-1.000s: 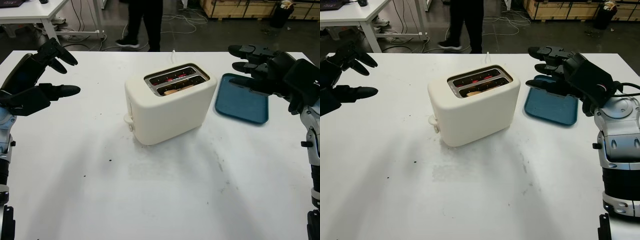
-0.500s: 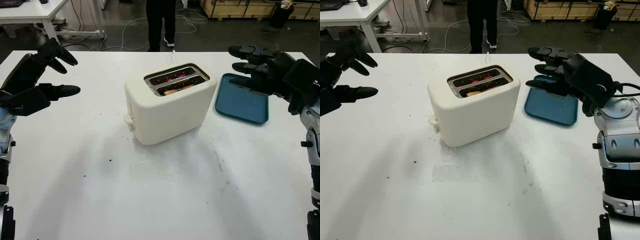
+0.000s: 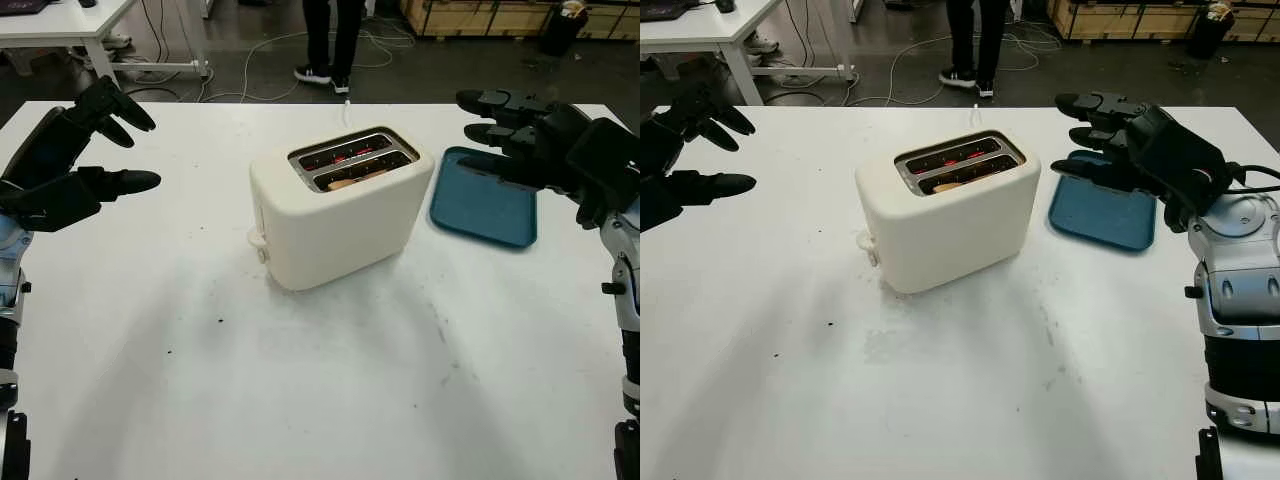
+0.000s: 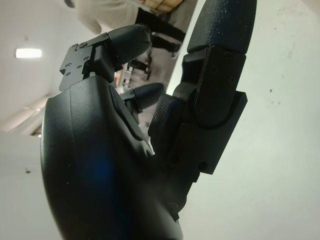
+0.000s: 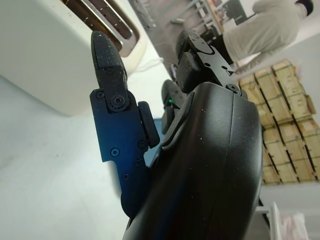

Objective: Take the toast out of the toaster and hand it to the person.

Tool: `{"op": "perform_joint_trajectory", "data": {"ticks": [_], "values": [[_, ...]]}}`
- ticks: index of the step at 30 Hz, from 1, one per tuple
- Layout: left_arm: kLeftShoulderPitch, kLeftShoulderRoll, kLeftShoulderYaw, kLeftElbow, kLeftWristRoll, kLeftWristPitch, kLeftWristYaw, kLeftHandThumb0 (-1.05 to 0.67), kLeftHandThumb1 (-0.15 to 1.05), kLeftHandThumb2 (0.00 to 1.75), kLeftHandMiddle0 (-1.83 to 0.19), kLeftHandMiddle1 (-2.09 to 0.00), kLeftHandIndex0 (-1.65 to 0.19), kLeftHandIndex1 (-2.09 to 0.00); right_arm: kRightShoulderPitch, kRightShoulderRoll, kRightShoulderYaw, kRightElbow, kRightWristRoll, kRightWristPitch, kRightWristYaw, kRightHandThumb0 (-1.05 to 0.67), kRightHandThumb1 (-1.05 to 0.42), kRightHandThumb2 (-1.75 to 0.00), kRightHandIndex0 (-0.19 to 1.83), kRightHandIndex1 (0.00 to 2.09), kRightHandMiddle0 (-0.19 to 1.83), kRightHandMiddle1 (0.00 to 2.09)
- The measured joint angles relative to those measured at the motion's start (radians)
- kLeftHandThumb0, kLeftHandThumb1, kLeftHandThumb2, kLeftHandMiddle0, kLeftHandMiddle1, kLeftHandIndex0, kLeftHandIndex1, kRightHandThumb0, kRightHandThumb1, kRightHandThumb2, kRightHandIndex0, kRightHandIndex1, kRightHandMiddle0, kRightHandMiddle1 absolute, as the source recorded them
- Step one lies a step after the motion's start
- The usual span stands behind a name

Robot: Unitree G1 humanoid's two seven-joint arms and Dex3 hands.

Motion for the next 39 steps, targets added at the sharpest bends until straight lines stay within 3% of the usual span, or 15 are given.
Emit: {"op": "perform_joint_trajectory", "data": {"ticks": [39], "values": [[0.001, -0.002, 0.004, 0.0, 0.0, 0.0, 0.0, -1.05, 0.92, 0.23, 0.0, -1.7, 0.0, -1.57, 0.0, 0.0, 0.0, -0.006, -0.002, -0.003, -0.007, -0.46, -0.92, -0.04, 0.17, 0.37, 0.35, 0.01]]}}
